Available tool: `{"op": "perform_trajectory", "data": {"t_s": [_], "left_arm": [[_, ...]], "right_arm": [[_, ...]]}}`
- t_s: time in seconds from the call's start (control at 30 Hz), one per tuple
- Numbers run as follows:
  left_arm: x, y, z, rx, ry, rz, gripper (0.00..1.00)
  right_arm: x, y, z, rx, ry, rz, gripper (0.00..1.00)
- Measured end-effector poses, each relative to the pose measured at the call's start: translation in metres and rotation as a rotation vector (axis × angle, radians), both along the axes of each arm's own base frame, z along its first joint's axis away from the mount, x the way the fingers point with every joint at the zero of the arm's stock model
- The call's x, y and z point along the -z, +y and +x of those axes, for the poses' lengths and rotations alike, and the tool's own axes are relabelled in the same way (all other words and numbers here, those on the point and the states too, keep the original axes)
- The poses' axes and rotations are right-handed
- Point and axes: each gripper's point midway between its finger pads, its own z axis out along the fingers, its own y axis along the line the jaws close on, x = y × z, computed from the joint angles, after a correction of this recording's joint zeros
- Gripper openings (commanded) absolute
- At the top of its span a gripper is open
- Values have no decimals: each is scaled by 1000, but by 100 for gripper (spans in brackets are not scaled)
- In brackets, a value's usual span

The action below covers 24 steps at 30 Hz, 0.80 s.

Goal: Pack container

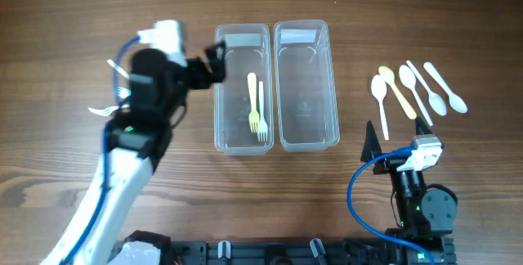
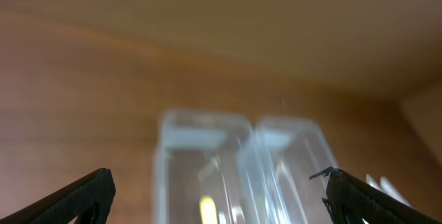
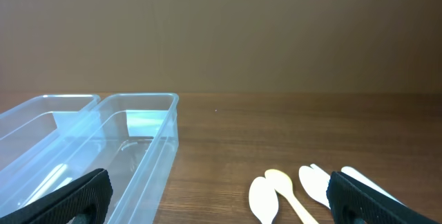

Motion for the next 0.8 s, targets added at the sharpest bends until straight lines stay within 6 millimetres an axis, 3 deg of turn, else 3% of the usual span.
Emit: {"op": "perform_trajectory", "data": {"t_s": [0.03, 0.1, 0.13, 0.2, 0.23, 0.3, 0.4, 0.57, 0.67, 0.8], "left_arm": [[-16, 15, -2, -35, -40, -9, 100], [-30, 34, -7, -79, -66, -13, 96], [-35, 48, -11, -116, -70, -12, 87], [-36, 62, -14, -151, -59, -15, 79], [-34, 70, -17, -174, -44, -13, 82], [-25, 88, -21, -235, 8, -33, 77], [6, 120, -34, -410, 169, -130, 67], [65, 171, -66, -816, 420, -304, 71], [86, 184, -66, -941, 471, -346, 72], [120, 190, -65, -1048, 560, -373, 60]], "right_arm": [[0, 0, 0, 0, 0, 0, 100], [0, 0, 0, 0, 0, 0, 100], [0, 0, 0, 0, 0, 0, 100], [0, 0, 0, 0, 0, 0, 100], [0, 0, 0, 0, 0, 0, 100], [0, 0, 0, 0, 0, 0, 100], [0, 0, 0, 0, 0, 0, 100], [0, 0, 0, 0, 0, 0, 100], [0, 0, 0, 0, 0, 0, 100], [0, 0, 0, 0, 0, 0, 100]]}}
